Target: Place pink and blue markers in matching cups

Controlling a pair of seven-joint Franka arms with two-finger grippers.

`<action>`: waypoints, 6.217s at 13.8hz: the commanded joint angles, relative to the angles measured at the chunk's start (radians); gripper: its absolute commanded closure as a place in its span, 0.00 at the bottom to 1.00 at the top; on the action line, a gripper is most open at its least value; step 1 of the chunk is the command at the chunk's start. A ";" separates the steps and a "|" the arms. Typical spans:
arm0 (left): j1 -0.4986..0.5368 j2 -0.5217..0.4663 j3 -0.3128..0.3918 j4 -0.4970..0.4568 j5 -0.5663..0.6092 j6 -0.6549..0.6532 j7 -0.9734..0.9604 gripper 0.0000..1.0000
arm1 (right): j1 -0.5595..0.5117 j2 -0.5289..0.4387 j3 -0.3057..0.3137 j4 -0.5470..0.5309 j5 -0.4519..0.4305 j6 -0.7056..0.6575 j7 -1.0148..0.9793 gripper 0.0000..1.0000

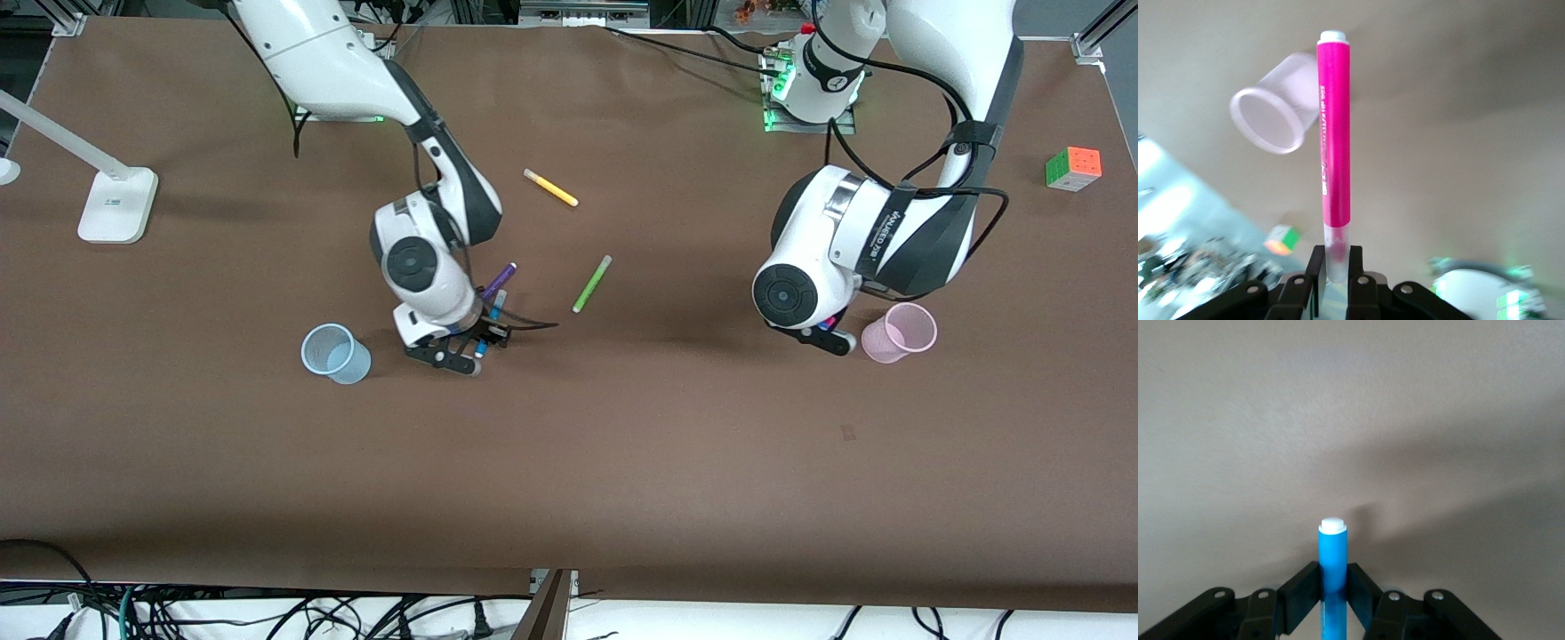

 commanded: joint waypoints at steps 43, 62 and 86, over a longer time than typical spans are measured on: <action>0.265 0.010 -0.008 -0.033 -0.008 0.083 0.210 0.00 | -0.610 0.111 0.007 0.288 0.485 -0.726 -0.298 1.00; 0.468 -0.518 -0.018 -0.199 -0.499 0.442 0.136 0.00 | -0.600 -0.025 0.005 0.374 0.323 -0.793 -0.294 0.48; 0.161 -0.460 0.251 -0.084 -0.518 0.385 0.070 0.00 | -0.510 -0.618 0.035 0.020 -0.253 -0.867 -0.505 0.01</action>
